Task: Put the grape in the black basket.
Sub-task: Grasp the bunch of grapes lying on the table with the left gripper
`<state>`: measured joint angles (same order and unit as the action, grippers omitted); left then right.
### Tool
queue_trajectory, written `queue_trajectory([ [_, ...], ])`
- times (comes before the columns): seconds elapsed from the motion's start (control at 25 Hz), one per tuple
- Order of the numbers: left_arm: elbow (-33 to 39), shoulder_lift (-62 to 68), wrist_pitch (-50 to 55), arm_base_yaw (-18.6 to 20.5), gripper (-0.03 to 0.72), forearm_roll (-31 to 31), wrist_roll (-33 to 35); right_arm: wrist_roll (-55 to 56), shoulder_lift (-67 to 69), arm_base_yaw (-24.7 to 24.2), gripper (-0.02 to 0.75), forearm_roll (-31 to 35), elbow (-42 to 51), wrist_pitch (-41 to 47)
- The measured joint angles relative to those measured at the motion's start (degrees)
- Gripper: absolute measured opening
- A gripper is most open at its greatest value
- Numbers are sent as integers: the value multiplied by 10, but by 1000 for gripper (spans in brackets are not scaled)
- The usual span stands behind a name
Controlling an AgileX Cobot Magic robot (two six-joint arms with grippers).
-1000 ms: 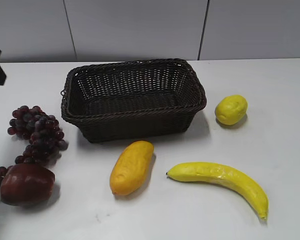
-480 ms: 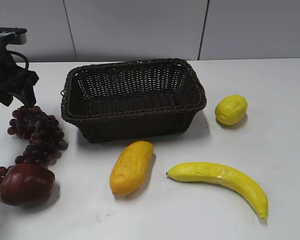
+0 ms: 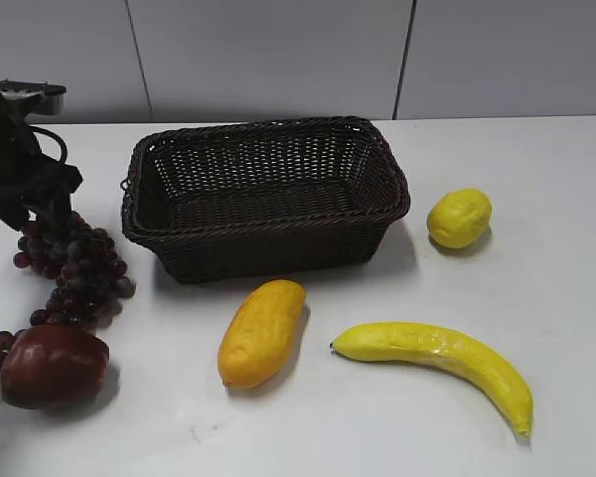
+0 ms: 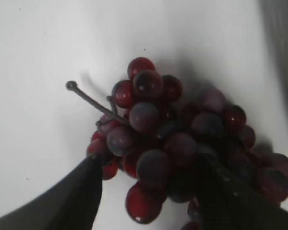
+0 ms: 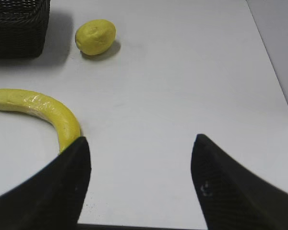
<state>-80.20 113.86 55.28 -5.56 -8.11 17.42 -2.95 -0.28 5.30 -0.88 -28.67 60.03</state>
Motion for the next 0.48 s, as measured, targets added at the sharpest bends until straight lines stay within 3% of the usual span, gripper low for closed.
queue_trajectory([
  [0.12,0,6,-5,0,560,0,0,0,0,0,500,0,0,0],
  [0.2,0,6,-8,0,506,0,0,0,0,0,500,0,0,0],
  [0.28,0,6,-8,0,368,0,0,0,0,0,500,0,0,0],
  [0.4,0,6,-10,-1,97,0,0,0,0,0,500,0,0,0],
  [0.48,0,6,-11,-1,41,0,0,0,0,0,500,0,0,0],
])
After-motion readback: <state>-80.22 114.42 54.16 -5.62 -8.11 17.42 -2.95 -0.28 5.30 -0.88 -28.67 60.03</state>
